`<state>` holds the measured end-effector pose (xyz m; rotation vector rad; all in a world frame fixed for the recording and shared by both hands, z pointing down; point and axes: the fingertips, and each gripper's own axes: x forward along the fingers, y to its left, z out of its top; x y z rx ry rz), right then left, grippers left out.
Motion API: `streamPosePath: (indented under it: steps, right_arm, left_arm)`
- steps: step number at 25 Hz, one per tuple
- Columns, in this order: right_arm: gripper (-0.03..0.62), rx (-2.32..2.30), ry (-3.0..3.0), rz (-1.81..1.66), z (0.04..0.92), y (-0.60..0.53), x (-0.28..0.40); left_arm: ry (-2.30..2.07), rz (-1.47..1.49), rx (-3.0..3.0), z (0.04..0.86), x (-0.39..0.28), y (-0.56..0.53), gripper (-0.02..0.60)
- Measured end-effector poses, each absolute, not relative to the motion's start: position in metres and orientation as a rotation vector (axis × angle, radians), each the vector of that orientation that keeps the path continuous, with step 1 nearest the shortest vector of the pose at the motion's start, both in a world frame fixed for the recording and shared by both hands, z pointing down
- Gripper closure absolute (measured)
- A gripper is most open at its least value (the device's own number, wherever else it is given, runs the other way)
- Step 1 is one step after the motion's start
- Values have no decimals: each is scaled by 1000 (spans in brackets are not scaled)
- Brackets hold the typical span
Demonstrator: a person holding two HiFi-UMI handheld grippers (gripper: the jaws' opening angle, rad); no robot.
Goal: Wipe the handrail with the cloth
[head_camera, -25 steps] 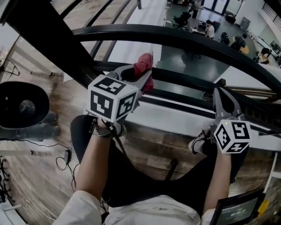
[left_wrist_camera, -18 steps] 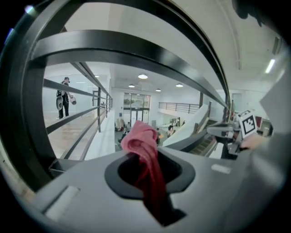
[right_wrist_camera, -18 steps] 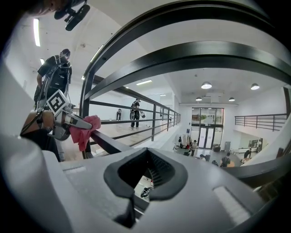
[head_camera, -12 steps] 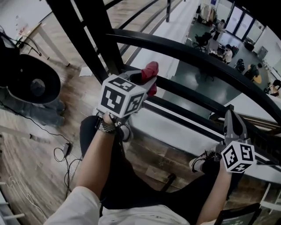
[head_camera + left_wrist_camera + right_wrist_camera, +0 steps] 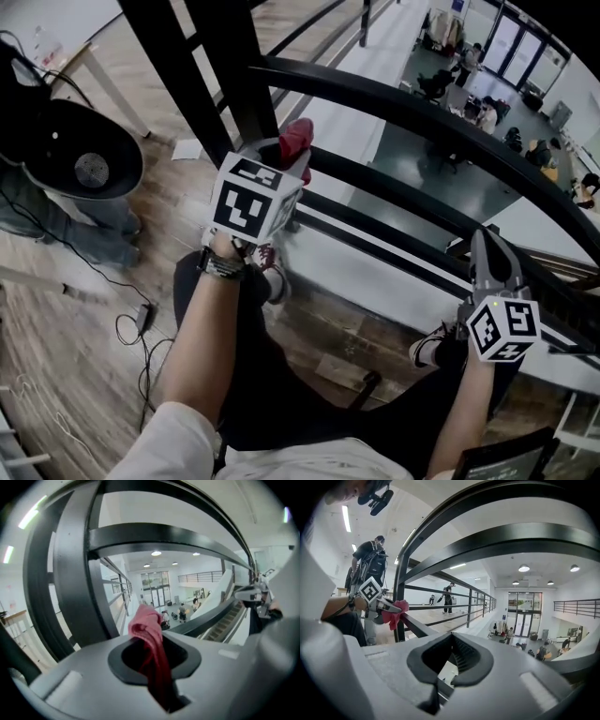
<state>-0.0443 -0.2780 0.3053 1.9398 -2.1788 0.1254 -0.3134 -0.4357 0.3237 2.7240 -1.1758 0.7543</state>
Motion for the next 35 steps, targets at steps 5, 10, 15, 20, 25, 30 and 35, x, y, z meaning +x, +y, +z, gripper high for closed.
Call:
streamPosePath:
  steps: [5, 10, 15, 20, 25, 30, 35]
  right_arm:
    - [592, 1897, -2179, 110, 318, -286, -56]
    - [592, 1887, -2173, 91, 319, -293, -64]
    - [592, 1859, -2178, 64, 323, -291, -70]
    - [592, 1815, -2179, 47, 327, -293, -81]
    - [592, 1740, -2212, 32, 336, -299, -104]
    - [592, 1676, -2232, 11, 342, -299, -119]
    - [592, 1670, -2233, 18, 352, -304, -123]
  left_arm:
    - [-1351, 800, 2737, 333, -334, -442, 512]
    - [-1515, 869, 2790, 343, -346, -438, 509]
    - [-1602, 712, 2773, 339, -359, -434, 509]
    - [-1703, 623, 2686, 329, -385, -441, 509]
    - [-1857, 358, 2764, 290, -401, -446, 509]
    - [-1972, -8, 2854, 229, -400, -439, 511]
    - [-2026, -182, 2796, 188, -399, -448, 511]
